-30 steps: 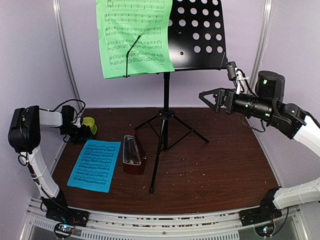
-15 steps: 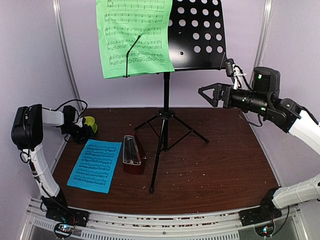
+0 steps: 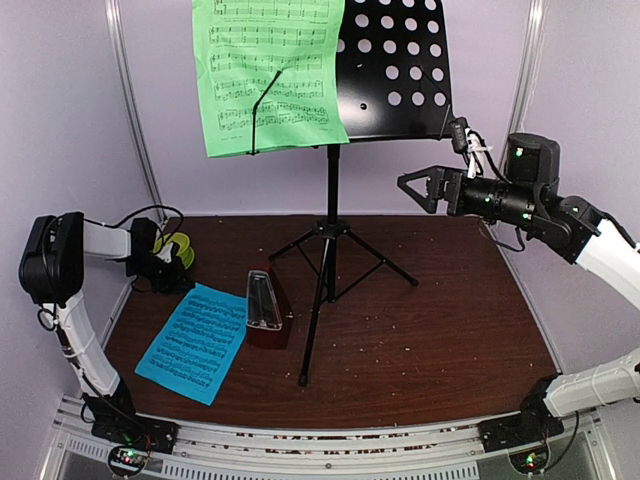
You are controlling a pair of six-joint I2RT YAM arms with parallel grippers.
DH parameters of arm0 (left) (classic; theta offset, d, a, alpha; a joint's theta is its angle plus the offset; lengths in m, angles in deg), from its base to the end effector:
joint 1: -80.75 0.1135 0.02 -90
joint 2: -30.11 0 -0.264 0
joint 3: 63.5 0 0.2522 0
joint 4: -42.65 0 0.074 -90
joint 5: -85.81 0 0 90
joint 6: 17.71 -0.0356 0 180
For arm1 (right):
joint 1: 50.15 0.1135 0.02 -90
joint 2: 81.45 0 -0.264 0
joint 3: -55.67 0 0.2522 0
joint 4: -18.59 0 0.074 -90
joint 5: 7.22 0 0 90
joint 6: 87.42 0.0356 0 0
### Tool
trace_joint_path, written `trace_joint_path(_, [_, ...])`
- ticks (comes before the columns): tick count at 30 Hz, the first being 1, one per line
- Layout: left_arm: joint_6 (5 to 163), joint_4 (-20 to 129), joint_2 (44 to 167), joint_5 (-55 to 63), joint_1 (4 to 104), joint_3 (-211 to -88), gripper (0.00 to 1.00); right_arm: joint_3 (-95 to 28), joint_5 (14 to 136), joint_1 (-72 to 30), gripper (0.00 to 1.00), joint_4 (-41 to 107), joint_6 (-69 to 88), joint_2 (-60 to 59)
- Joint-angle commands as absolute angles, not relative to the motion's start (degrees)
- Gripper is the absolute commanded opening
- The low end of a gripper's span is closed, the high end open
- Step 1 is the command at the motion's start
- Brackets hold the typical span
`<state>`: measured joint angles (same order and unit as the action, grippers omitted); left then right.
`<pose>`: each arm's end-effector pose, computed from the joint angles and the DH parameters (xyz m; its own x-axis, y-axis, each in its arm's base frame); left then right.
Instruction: Set up the instrument practice props
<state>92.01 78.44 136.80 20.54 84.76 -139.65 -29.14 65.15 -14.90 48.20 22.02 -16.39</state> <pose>0.3559 0.0100 0.1408 -0.8951 -0.3700 -0.2486 -0.2104 0.8424 -0.4961 0.1999 0.1545 0.4196 -0.3960 0.1085 -0.9118 -0.7019 0.6044 0.3768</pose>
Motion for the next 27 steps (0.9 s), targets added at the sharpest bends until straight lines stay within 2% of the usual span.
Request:
trace_joint_path(1, [92.0, 77.9, 132.0, 21.7, 84.3, -139.8, 0.13, -30.4, 64.1, -15.4, 0.99, 46.8, 21.2, -17.3])
trace_joint_path(4, [91.9, 79.9, 129.7, 21.3, 83.8, -140.4, 0.01, -29.8, 63.8, -15.4, 0.99, 46.4, 21.2, -18.1])
trace_joint_path(13, [91.6, 83.4, 122.0, 19.2, 82.9, -138.9, 0.0, -27.6, 62.2, -15.4, 0.99, 43.9, 22.6, -19.5])
trace_joint_path(14, [91.4, 83.5, 121.9, 19.3, 82.9, -138.6, 0.05, -27.5, 62.0, -15.4, 0.99, 43.7, 22.8, -19.6])
trace_joint_path(16, [91.0, 84.1, 122.5, 19.5, 82.9, -138.6, 0.26, -27.3, 61.6, -15.4, 0.99, 43.5, 22.9, -19.6])
trace_joint_path(18, [90.0, 85.1, 124.0, 18.7, 82.9, -139.4, 0.39, -27.4, 61.4, -15.4, 0.99, 43.4, 23.0, -19.6])
trace_joint_path(20, [88.5, 86.6, 126.0, 17.4, 82.9, -141.1, 0.47, -27.5, 61.4, -15.4, 0.99, 43.5, 23.2, -19.6])
trace_joint_path(24, [85.6, 90.0, 130.4, 14.7, 82.9, -145.0, 0.54, -27.5, 61.8, -15.4, 1.0, 43.7, 23.8, -19.7])
trace_joint_path(27, [84.3, 92.4, 133.6, 13.4, 82.9, -147.3, 0.65, -27.4, 62.2, -15.4, 1.0, 43.8, 24.5, -19.7])
